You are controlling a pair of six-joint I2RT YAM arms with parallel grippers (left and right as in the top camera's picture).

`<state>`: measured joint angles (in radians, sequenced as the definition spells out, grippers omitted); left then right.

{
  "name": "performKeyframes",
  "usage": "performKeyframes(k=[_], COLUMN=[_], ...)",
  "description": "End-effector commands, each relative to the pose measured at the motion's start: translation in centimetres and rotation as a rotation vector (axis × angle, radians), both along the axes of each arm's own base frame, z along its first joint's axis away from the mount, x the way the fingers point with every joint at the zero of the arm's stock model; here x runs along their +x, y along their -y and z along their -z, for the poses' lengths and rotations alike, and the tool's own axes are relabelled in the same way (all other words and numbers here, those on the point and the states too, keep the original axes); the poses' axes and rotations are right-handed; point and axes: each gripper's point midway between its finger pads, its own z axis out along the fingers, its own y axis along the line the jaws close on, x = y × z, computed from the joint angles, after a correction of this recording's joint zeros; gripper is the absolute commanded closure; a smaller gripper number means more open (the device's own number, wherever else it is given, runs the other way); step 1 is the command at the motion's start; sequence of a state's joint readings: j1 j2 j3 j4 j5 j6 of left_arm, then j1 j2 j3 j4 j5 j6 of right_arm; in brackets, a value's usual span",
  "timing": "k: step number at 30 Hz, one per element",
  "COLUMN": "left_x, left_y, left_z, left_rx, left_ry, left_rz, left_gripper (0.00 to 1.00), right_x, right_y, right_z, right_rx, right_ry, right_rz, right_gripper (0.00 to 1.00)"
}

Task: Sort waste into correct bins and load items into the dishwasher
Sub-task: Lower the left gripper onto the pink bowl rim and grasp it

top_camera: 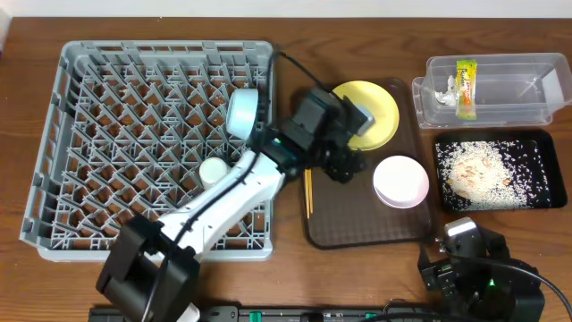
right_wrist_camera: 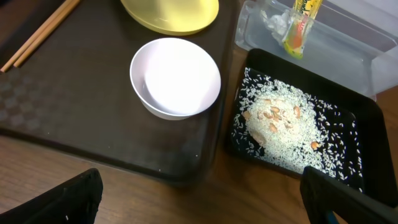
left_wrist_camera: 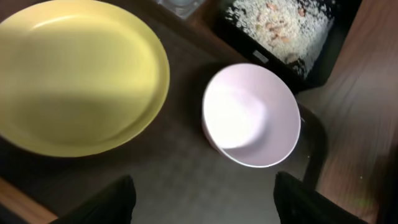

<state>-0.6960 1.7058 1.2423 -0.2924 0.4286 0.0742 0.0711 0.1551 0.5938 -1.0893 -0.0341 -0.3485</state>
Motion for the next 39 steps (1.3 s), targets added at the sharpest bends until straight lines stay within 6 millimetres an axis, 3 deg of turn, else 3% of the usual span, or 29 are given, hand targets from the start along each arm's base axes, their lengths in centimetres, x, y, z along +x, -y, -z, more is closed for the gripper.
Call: performKeyframes(k=[1, 11, 21, 28, 39], left_x=[0.4, -0.6, -2.4, -2.9, -2.3], left_y=[0.7, 1.7, 3.9, 4.6, 5.7], left_z=[0.2, 4.3, 4.6, 6.8, 7.7], left_rx=[0.053, 0.14, 0.132, 0.188, 0.193], left_ry=[0.059, 0.023, 0.044, 0.052, 0.078], left_rz=[0.0, 0.022, 0.077, 0.08, -0.008], left_gripper=[0.29, 0.34, 0.35, 0.36, 0.36], right_x=[-0.1, -0.1, -0.1, -0.1, -0.1], right_y=[0.0, 0.0, 0.0, 0.0, 0.0], right_z=[0.1, 0.1, 0.1, 0.1, 0.1], right_rx=[-0.001, -0.001, -0.001, -0.001, -0.001], right_ry=[-0.003, -0.003, -0.003, -0.003, -0.003], right_rz=[-0.004, -0.004, -0.004, -0.004, -0.004], right_gripper=[0.01, 0.01, 0.01, 0.01, 0.01])
